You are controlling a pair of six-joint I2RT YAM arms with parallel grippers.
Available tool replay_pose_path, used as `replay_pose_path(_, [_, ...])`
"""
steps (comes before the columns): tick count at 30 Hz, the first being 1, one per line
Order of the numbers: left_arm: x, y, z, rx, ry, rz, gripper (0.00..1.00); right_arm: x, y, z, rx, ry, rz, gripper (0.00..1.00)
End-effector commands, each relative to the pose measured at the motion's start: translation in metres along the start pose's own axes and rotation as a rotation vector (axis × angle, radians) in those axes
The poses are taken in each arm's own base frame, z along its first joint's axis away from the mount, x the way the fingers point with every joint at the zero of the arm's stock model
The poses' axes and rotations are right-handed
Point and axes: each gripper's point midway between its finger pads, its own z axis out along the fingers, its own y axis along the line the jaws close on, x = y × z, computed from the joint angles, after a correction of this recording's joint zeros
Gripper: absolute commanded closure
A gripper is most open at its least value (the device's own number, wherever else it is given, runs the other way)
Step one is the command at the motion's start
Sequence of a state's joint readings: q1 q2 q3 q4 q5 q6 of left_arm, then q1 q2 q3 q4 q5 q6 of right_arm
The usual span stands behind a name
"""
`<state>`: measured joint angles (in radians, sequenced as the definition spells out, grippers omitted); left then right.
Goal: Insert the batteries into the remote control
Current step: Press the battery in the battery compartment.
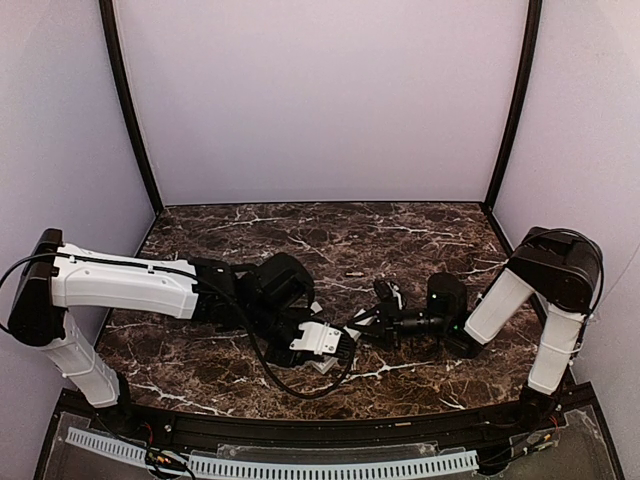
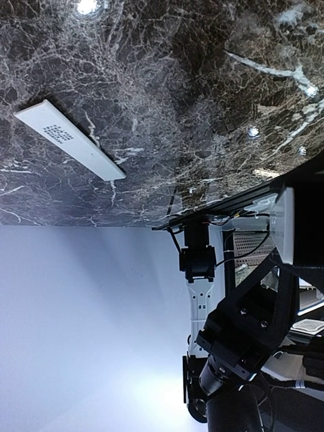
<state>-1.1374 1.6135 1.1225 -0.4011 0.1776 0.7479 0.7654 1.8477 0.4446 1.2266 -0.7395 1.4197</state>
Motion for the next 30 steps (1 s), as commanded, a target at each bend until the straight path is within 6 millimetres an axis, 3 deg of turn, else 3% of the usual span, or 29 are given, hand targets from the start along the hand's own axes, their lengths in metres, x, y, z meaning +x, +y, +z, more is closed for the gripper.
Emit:
replay_pose_path(1, [0.012, -0.003, -0.003, -0.014, 0.038, 0.0, 0.87, 0.008, 0.104, -0.02, -0.37, -0.018, -0.329, 1.0])
replay_pose_path(13, [0.002, -0.004, -0.008, -0.003, 0.001, 0.004, 0.85, 0.005, 0.103, -0.02, -0.368, -0.017, -0.33, 1.0])
replay_pose_path(30, [-0.004, 0.003, 0.006, 0.019, 0.01, -0.039, 0.95, 0.013, 0.107, -0.013, -0.383, 0.022, -0.348, 1.0])
